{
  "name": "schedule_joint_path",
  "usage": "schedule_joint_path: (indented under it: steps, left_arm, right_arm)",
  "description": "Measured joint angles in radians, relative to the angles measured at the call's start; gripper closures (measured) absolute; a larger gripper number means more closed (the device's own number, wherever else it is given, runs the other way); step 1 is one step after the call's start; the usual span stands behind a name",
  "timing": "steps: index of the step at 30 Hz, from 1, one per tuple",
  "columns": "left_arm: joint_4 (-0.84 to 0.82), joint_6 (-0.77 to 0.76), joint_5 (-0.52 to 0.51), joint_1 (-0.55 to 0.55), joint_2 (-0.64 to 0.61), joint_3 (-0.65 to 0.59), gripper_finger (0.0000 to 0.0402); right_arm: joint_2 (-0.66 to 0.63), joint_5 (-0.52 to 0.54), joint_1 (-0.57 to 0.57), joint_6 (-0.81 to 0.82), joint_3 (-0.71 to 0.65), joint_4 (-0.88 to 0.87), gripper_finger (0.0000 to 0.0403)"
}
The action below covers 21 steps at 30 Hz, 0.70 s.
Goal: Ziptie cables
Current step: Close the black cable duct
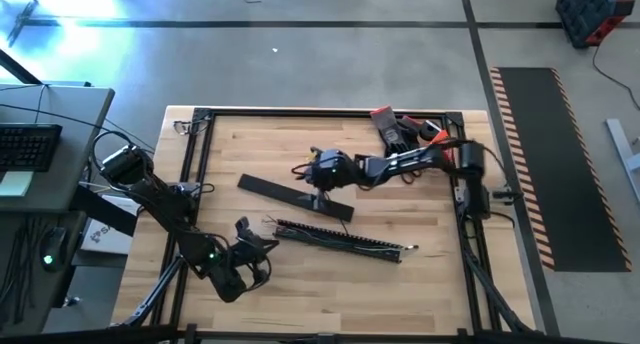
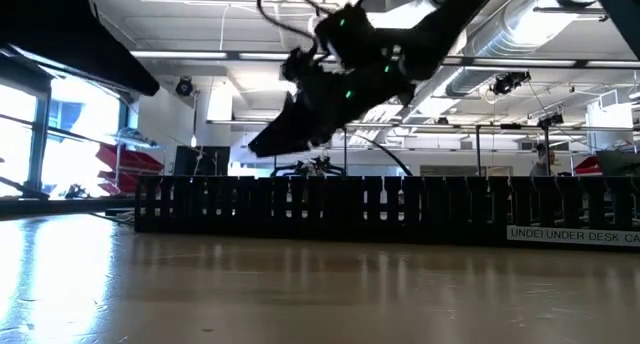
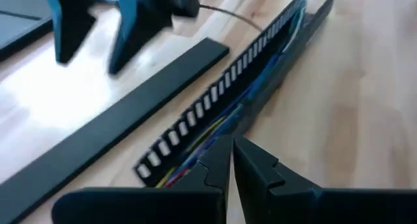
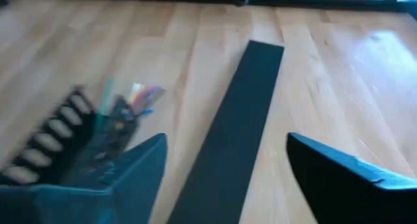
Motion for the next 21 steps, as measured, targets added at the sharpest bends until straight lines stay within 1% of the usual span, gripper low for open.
schedule_joint_path:
  steps: [2, 4, 6, 9, 13, 17, 21]
  left_arm:
    - [-0.042, -0.013, -0.001, 0.007, 0.000, 0.001, 0.0399]
    - [-0.062, -0.021, -0.009, 0.015, 0.001, 0.000, 0.0399]
    - [-0.069, -0.026, -0.012, 0.023, 0.001, 0.001, 0.0399]
    - [-0.075, -0.027, -0.011, 0.034, 0.001, 0.000, 0.0399]
    - [-0.077, -0.019, -0.028, 0.039, 0.001, 0.000, 0.0399]
    - [-0.086, -0.020, -0.038, 0.046, 0.001, 0.000, 0.0399]
    - [-0.088, -0.025, -0.036, 0.046, 0.001, 0.000, 0.0399]
  right_arm:
    - [0.073, 0.006, -0.001, -0.002, 0.027, 0.040, 0.0071]
    - [0.136, 0.009, 0.008, 0.004, 0.054, 0.039, 0.0049]
    - [0.177, 0.022, 0.019, 0.031, 0.081, 0.038, 0.0037]
    - [0.207, 0.075, 0.032, 0.054, 0.092, 0.052, 0.0033]
    - [0.222, 0.151, 0.037, 0.065, 0.076, 0.032, 0.0047]
    - [0.222, 0.158, 0.038, 0.092, 0.048, 0.041, 0.0076]
    - [0.223, 0.166, 0.032, 0.107, 0.010, 0.059, 0.0118]
